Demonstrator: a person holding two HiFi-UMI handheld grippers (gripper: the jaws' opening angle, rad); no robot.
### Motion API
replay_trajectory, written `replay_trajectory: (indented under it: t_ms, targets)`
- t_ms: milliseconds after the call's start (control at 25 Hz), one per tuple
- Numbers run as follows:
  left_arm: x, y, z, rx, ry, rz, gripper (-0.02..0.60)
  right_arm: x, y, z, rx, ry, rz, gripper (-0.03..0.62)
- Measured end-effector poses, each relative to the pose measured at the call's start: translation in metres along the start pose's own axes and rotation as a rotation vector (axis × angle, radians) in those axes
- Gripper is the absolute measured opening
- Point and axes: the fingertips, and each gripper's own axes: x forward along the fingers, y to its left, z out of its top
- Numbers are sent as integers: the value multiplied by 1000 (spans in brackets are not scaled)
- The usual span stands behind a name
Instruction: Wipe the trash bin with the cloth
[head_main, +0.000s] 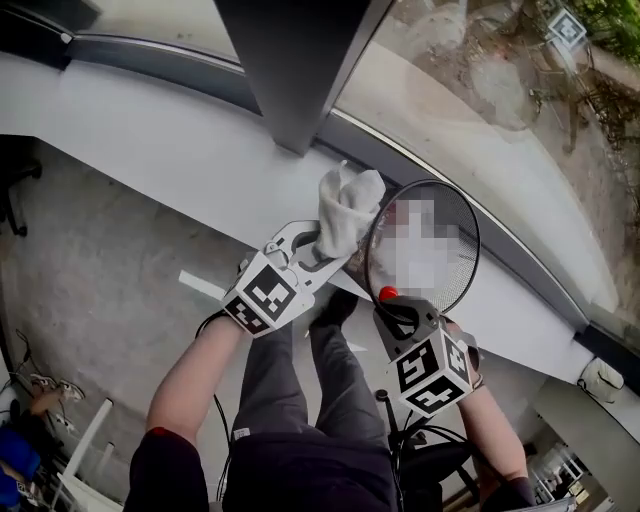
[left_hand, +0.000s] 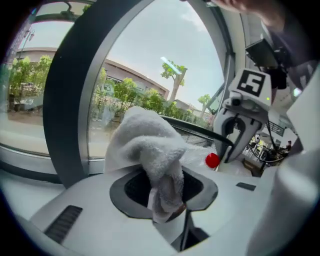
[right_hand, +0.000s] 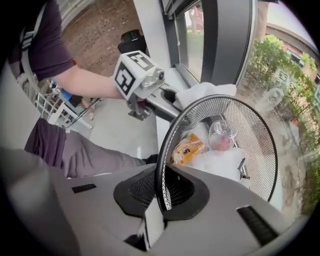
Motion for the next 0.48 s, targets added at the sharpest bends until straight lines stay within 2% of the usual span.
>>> replay_trajectory:
  t_ms: [200, 280, 400, 480]
  targets:
    - [-1, -66, -3, 63, 6, -121, 114, -10, -21, 9, 184, -82, 0, 23]
    - [3, -81, -9, 70, 7, -146, 114, -12, -28, 14, 264, -117, 5, 23]
    - [6, -80, -10, 49, -8, -123, 114, -16, -32, 20, 314, -152, 25, 29]
    - [4, -70, -9, 34, -16, -91, 114, -18, -30, 26, 263, -181, 25, 31]
